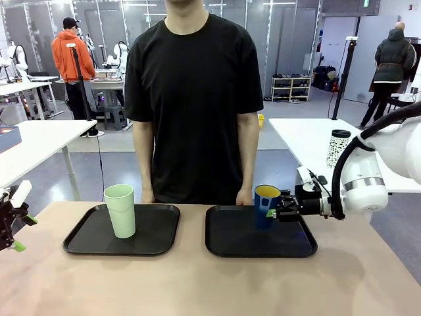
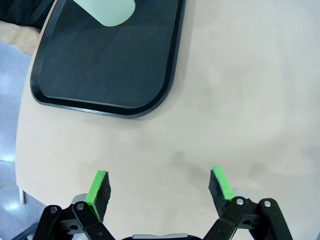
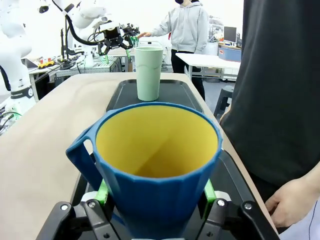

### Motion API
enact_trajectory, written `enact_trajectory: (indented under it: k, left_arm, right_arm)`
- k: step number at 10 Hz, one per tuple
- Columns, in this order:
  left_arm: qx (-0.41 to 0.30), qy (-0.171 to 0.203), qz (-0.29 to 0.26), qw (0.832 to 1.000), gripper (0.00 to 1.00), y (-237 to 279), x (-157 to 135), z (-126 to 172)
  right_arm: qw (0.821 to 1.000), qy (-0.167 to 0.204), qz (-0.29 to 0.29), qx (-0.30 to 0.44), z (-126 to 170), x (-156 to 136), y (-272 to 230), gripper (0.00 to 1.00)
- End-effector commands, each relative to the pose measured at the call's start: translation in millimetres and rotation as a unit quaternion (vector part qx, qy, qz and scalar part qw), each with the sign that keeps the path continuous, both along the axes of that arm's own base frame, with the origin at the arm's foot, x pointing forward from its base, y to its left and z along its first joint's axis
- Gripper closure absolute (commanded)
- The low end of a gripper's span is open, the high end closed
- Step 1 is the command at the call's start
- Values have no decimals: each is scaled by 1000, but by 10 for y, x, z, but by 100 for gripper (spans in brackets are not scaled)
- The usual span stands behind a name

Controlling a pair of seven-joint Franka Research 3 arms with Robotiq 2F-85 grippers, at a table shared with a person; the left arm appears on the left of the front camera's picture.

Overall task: Sort and store the cups by type.
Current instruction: Pick up the Handle plastic cup and place it into the empty Flat Tray.

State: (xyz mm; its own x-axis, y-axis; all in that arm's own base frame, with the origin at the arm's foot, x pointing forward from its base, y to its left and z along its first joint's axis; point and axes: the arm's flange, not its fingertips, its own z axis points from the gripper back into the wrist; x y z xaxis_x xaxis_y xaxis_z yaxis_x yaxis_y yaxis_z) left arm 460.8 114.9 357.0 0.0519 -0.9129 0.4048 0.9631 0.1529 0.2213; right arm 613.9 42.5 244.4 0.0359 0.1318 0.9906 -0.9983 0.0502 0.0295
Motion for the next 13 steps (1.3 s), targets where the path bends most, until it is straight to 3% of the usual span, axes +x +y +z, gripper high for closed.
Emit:
enact_trajectory:
  k: [1, 9, 10, 12, 13]
  left_arm:
    - [0, -9, -5, 1000, 0, 9, -8, -3]
    - [0, -9, -5, 1000, 0, 9, -8, -3]
    - [0, -9, -5, 1000, 0, 9, -8, -3]
    - [0, -9, -5, 1000, 0, 9, -8, -3]
    - [0, -9, -5, 1000, 0, 9, -8, -3]
  right_arm:
    - [1000, 18, 8, -12, -28, 86, 64, 24]
    - [998, 50, 9, -27, -284, 252, 148, 24]
    - [998, 58, 8, -28, -285, 253, 149, 9]
    - [998, 55, 10, -39, -282, 241, 144, 0]
    - [998, 56, 10, -40, -279, 231, 138, 0]
